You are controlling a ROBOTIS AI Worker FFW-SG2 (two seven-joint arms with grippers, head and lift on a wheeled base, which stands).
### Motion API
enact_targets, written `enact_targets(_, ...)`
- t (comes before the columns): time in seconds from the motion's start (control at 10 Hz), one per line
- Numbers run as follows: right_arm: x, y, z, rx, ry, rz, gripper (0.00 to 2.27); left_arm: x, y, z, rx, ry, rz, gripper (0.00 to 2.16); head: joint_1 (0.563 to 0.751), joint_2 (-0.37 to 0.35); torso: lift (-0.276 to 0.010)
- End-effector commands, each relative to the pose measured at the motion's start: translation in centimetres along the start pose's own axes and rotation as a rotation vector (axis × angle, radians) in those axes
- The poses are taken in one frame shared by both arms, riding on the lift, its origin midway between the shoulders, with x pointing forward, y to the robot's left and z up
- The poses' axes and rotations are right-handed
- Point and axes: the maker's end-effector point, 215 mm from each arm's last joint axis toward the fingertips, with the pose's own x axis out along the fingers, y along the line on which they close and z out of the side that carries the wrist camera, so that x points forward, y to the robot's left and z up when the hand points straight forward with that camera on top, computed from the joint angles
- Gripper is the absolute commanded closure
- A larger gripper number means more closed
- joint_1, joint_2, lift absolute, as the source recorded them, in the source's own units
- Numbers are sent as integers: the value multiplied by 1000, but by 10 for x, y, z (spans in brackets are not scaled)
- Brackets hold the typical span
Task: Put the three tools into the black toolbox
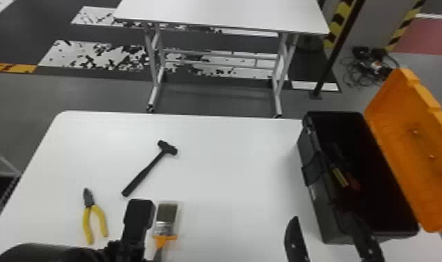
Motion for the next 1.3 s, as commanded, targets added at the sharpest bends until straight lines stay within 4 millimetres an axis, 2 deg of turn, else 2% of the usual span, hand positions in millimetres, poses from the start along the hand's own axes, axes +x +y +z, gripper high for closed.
enact_targets(0.0, 2, 3, 1, 5, -4, 5, 117, -9, -5, 2, 3, -24, -27, 1659, 695, -64, -51)
enact_targets(0.4, 25, 23, -8, 22, 71, 41, 120, -33, -19, 14, -98, -83, -358, 1659, 695, -103, -51)
enact_targets(0.7, 31, 45, -33, 31, 212, 117, 120, -62, -19, 45, -265, -150, -723, 1659, 695, -59, -51)
enact_targets(1.0, 41, 46, -36, 15, 278, 132, 120, -103, -16, 69, -366, -271, -1077, 1663, 695, -3, -51)
enact_targets(1.2, 49, 45, -42, -4, 324, 142, 120, -117, -19, 66, -376, -282, -1164, 1663, 695, 16, -51)
